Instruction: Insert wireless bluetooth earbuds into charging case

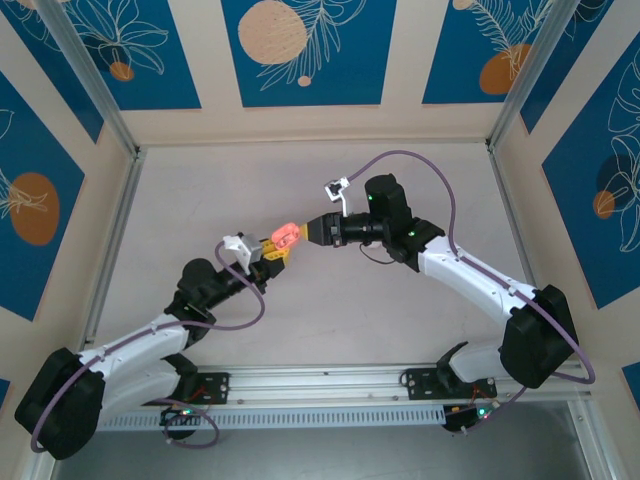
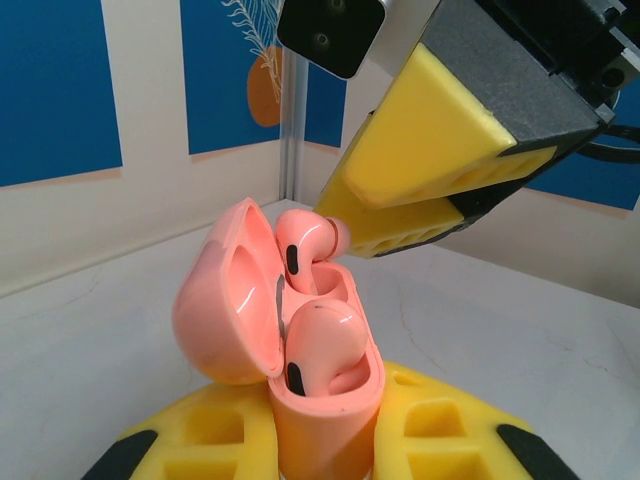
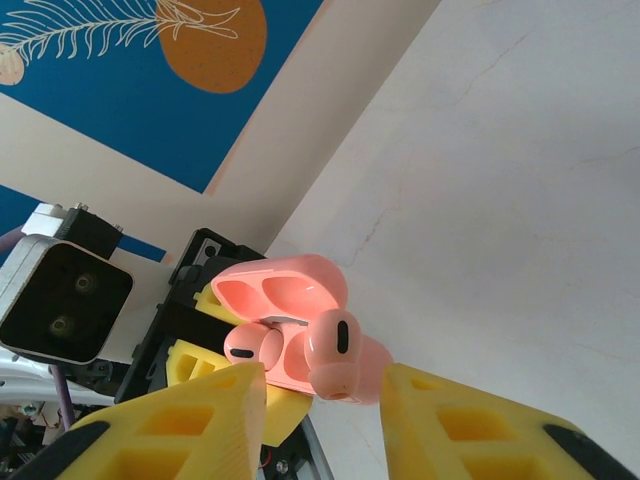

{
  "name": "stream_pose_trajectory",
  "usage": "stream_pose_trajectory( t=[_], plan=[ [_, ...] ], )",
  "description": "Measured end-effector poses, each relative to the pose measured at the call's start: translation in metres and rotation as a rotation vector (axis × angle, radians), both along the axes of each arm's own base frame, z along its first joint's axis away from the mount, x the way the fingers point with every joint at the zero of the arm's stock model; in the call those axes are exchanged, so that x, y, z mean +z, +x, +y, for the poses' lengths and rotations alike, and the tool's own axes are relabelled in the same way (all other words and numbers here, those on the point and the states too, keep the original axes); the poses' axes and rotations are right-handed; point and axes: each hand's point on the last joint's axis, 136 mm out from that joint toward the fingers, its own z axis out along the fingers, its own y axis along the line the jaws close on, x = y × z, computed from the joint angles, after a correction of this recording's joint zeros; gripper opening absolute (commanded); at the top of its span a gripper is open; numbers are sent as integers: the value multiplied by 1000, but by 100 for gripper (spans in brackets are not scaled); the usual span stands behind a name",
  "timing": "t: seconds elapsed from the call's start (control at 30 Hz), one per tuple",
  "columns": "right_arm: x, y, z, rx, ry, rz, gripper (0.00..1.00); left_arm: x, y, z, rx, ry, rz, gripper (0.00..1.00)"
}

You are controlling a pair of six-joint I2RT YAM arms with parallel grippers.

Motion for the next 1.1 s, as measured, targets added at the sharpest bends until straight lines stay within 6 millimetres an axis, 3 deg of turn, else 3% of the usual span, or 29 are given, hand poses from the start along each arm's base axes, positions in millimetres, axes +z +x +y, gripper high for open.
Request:
stream_pose_trajectory(
  t=[0.5, 1.1],
  plan=[
    [-6, -1, 3, 17, -5, 17, 23, -3, 0, 0, 0, 8, 11, 17],
    [-6, -8, 8, 41, -4, 21, 22, -5, 1, 0, 5, 24, 3, 17]
  ],
)
